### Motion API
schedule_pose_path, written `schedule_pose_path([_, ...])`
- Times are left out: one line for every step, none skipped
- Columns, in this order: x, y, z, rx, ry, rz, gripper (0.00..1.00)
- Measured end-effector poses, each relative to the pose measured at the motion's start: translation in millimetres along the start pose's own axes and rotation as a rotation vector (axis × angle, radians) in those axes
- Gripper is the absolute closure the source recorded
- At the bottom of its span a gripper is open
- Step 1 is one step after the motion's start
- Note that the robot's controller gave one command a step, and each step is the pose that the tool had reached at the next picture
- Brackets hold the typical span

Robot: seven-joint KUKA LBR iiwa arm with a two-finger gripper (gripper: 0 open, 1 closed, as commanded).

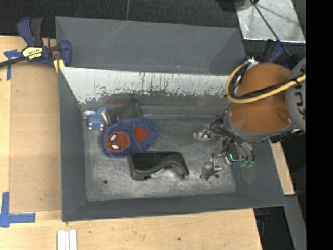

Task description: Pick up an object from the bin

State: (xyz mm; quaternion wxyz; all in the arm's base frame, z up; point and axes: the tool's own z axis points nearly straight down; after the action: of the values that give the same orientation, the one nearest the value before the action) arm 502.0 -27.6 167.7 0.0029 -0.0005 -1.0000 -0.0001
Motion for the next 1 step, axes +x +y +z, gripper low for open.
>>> schedule_pose_path([-0.9,61.5,77.5,-0.001,-0.012,-0.069,0.0])
